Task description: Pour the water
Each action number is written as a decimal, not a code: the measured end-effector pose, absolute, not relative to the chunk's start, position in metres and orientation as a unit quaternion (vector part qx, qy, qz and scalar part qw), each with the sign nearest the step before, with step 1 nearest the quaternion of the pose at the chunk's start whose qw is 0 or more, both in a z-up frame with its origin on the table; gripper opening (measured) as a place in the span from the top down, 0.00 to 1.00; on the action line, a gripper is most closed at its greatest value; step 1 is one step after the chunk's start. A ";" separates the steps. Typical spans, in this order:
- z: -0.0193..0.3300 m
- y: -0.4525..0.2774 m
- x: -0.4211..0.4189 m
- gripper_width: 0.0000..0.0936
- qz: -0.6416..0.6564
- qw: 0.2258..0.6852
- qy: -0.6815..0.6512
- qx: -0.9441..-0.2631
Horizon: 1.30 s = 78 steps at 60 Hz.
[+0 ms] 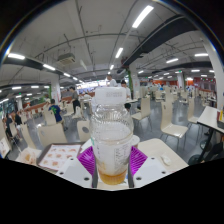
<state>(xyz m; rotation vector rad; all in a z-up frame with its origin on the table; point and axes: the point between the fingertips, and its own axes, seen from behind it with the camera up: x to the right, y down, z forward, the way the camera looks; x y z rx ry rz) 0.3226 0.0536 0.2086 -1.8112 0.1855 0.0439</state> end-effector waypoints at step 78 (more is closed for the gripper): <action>0.147 -0.187 0.258 0.10 -0.056 0.420 0.102 -0.900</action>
